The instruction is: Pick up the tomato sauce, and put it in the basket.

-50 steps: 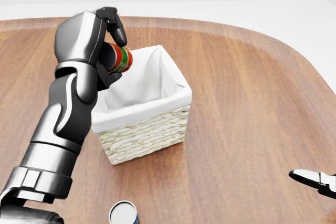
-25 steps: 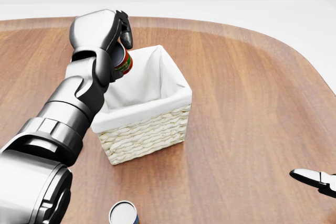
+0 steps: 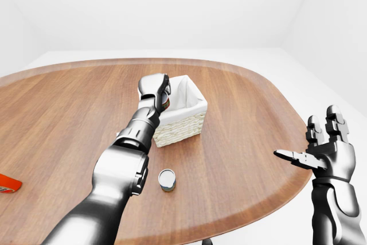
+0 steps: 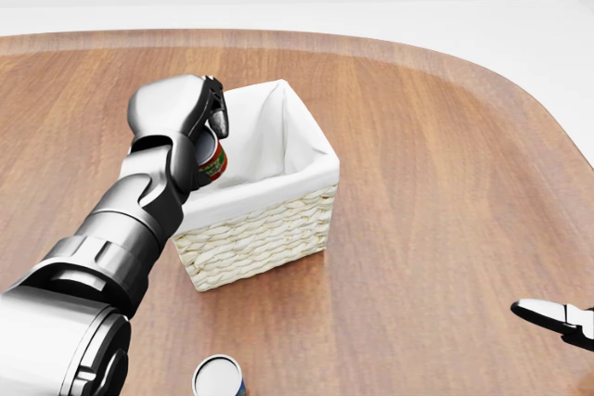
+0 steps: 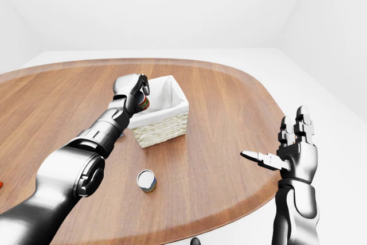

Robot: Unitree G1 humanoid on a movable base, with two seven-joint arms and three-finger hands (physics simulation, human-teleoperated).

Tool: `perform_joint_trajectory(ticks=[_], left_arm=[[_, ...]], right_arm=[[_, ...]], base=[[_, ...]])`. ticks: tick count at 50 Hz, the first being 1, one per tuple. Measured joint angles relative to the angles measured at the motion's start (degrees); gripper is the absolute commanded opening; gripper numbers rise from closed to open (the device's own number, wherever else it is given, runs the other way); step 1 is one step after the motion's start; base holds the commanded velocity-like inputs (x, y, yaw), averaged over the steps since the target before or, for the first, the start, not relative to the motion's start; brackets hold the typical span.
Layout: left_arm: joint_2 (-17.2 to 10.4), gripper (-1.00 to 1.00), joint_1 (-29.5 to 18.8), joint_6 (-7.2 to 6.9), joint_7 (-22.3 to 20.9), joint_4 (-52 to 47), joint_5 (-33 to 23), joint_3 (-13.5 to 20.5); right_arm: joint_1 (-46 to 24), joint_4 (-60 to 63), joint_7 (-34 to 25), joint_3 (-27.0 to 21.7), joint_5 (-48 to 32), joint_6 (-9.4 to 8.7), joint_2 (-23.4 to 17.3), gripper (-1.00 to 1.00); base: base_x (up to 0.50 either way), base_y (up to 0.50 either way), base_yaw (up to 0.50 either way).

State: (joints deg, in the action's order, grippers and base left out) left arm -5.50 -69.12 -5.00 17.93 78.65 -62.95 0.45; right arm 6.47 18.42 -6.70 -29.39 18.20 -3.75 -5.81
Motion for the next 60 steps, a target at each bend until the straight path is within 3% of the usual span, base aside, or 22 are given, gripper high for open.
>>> perform_joint_trajectory(ticks=[11,12,13,26,60], left_arm=[[-0.23,-1.00,0.10,0.00,0.63,0.28,-0.35,0.33],[-0.23,0.46,0.09,0.00,0.68,0.29,-0.37,0.35],[-0.23,1.00,0.07,0.00,0.98,0.35,-0.33,0.36],[-0.45,1.00,-0.81,0.00,3.37,0.37,-0.18,0.37],[-1.07,1.00,-1.58,0.00,4.43,0.39,-1.35,0.11]], right_arm=[[-0.06,-0.05,-0.03,0.12,-0.12,0.00,0.04,1.00],[-0.06,-0.06,-0.03,0.13,-0.13,0.01,0.04,1.00],[-0.07,-0.08,-0.04,0.13,-0.13,0.02,0.03,1.00],[-0.10,-0.04,-0.03,0.17,-0.07,-0.02,0.00,1.00],[-0.34,-0.53,0.07,0.56,-0.21,0.23,-0.05,1.00]], base=[[0.00,0.00,0.00],[0.00,0.00,0.00],[0.00,0.00,0.00],[0.00,0.00,0.00],[0.00,0.00,0.00]])
